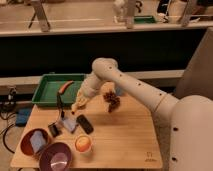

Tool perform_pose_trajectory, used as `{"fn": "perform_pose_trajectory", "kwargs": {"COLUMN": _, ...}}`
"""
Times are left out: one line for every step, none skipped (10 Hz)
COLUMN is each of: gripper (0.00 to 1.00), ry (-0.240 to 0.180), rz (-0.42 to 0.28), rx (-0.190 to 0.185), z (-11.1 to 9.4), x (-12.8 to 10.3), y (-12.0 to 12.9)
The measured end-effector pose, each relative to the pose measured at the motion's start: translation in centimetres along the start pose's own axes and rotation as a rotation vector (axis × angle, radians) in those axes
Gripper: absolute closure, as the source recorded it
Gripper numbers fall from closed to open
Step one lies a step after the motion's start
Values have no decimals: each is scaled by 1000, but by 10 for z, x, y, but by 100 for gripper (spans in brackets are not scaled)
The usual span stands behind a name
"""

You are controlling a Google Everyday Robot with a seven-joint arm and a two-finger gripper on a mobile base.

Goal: Place banana in purple bowl

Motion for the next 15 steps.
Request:
{"fn": "perform_pose_trajectory", "kwargs": {"gripper": 99, "ry": -1, "rz": -2, "rx": -1, "z": 1, "x": -1, "y": 1}}
{"fn": "perform_pose_trajectory", "kwargs": {"gripper": 99, "ry": -4, "rz": -6, "rx": -1, "z": 1, "x": -2, "y": 1}}
{"fn": "perform_pose_trajectory", "kwargs": {"gripper": 99, "ry": -9, "rz": -15, "rx": -2, "z": 2, "x": -7, "y": -1}}
{"fn": "perform_pose_trajectory", "kwargs": {"gripper": 99, "ry": -14, "rz": -24, "rx": -5, "z": 6, "x": -12, "y": 0}}
{"fn": "perform_pose_trajectory", "kwargs": {"gripper": 99, "ry": -18, "rz": -35, "rx": -7, "z": 9, "x": -18, "y": 3}}
{"fn": "perform_pose_trajectory", "kwargs": {"gripper": 99, "ry": -22, "rz": -41, "rx": -8, "z": 11, "x": -22, "y": 6}}
{"fn": "perform_pose_trajectory", "kwargs": {"gripper": 99, "ry": -26, "rz": -38, "rx": -9, "z": 12, "x": -23, "y": 7}}
{"fn": "perform_pose_trajectory", "kwargs": {"gripper": 99, "ry": -32, "rz": -36, "rx": -15, "z": 14, "x": -23, "y": 8}}
{"fn": "perform_pose_trajectory", "kwargs": {"gripper": 99, "ry": -39, "rz": -41, "rx": -20, "z": 18, "x": -27, "y": 8}}
{"fn": "perform_pose_trajectory", "kwargs": {"gripper": 99, "ry": -45, "rz": -53, "rx": -29, "z": 24, "x": -35, "y": 10}}
{"fn": "perform_pose_trajectory", "kwargs": {"gripper": 99, "ry": -51, "rz": -60, "rx": -36, "z": 27, "x": -41, "y": 12}}
{"fn": "perform_pose_trajectory", "kwargs": {"gripper": 99, "ry": -55, "rz": -59, "rx": -40, "z": 29, "x": -42, "y": 13}}
{"fn": "perform_pose_trajectory", "kwargs": {"gripper": 99, "ry": -61, "rz": -59, "rx": -45, "z": 31, "x": -43, "y": 14}}
{"fn": "perform_pose_trajectory", "kwargs": {"gripper": 99, "ry": -64, "rz": -61, "rx": -48, "z": 32, "x": -44, "y": 14}}
{"fn": "perform_pose_trajectory", "kwargs": {"gripper": 99, "ry": -69, "rz": -67, "rx": -54, "z": 34, "x": -46, "y": 15}}
